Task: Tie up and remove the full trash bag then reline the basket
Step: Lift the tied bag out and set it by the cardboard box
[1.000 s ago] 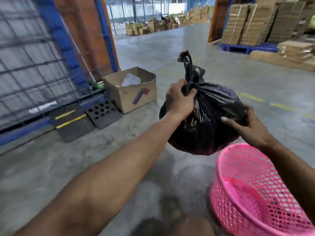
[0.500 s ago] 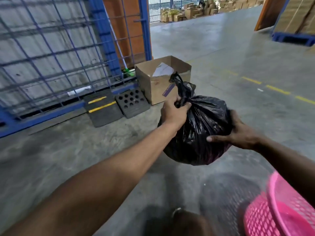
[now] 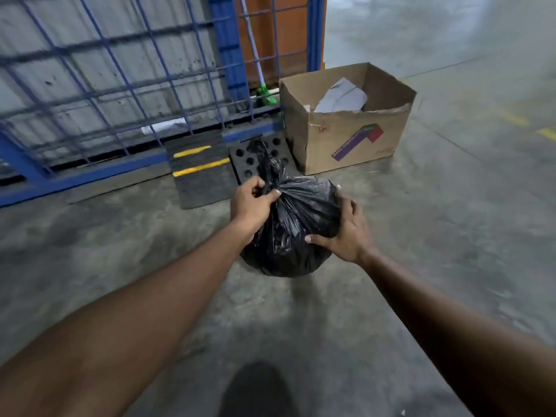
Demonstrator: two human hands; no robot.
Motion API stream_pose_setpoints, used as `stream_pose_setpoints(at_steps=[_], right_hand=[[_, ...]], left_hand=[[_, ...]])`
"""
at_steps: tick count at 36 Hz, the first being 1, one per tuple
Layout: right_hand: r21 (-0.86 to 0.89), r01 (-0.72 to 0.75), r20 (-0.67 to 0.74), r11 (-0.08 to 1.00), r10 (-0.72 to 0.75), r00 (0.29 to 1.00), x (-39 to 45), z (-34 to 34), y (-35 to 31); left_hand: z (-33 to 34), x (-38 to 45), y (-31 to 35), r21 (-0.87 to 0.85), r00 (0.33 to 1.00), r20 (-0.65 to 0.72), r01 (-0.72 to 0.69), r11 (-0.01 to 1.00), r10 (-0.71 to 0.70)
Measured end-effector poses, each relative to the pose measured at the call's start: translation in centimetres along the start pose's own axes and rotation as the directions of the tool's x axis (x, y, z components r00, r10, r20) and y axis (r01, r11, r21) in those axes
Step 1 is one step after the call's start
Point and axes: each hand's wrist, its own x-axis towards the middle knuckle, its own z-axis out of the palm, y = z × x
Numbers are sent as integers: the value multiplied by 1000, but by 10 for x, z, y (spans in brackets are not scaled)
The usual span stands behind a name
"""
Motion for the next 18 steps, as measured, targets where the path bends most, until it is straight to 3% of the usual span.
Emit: stream_pose_setpoints(at_steps=[3, 6, 8, 12, 15, 18], right_hand=[[-169, 47, -108, 984, -66, 992, 39, 23, -16], [-203, 118, -179, 972, -155, 971, 70, 48, -29], [-166, 120, -86, 979, -135, 987, 94, 69, -31], [-210, 104, 331, 972, -29, 943, 128, 108, -17], [-219, 65, 361, 974, 19, 932, 144, 120, -8], [-222, 70, 359, 972, 14, 933, 149, 115, -6]], left_hand=[[3, 48, -10, 13, 999, -50, 15, 1000, -14], [8, 85, -21, 75, 999, -41, -2, 997, 5], [14, 105, -33, 182, 1000, -10, -8, 983, 10], [24, 111, -66, 372, 981, 143, 69, 926, -130], [24, 103, -85, 482, 921, 347, -14, 876, -176], [22, 98, -92, 532, 923, 358, -77, 843, -142]])
